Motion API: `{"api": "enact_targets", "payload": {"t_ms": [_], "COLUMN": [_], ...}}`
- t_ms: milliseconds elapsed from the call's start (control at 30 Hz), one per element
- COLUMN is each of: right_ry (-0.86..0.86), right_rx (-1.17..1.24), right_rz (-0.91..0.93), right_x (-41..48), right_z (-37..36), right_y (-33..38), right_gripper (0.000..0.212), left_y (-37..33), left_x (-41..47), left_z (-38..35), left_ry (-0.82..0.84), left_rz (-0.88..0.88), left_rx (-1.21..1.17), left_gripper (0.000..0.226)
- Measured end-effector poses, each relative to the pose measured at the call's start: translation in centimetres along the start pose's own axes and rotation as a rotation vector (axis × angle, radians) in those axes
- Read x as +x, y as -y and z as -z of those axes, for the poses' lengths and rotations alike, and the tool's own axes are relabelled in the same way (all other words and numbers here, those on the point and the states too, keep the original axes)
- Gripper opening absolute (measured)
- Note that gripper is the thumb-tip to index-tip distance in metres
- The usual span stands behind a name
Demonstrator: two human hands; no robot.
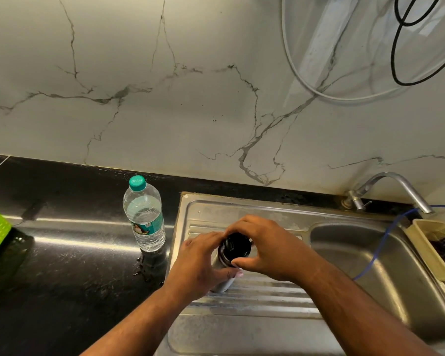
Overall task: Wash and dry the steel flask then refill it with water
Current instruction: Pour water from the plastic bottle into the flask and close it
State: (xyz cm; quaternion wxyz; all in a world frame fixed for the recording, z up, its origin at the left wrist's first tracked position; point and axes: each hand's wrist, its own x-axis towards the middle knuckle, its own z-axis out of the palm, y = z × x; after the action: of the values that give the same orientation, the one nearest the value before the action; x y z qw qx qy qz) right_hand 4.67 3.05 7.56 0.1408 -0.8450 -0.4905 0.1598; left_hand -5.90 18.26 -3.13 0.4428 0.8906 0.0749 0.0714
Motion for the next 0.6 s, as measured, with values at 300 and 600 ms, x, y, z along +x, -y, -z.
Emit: {"api": "enact_targets", "payload": {"t_ms": [300, 600], "right_ry": [-0.047, 0.114], "right_rx": [-0.167, -0.178], "right_rz": [-0.126, 0.051], "right_x": [0.3, 0.2], "right_z": [-0.2, 0.9], "right_y": [1.6, 0.8], "right_gripper": [0.056, 0.055], "left_y": [-0.1, 0.0], "left_x": [0.1, 0.1], "left_z": [0.1, 0.1], "left_ry": [0.0, -0.02], "left_rz": [0.001, 0.012], "left_rx": [0.03, 0.03], "left_gripper": [0.081, 0.079]}}
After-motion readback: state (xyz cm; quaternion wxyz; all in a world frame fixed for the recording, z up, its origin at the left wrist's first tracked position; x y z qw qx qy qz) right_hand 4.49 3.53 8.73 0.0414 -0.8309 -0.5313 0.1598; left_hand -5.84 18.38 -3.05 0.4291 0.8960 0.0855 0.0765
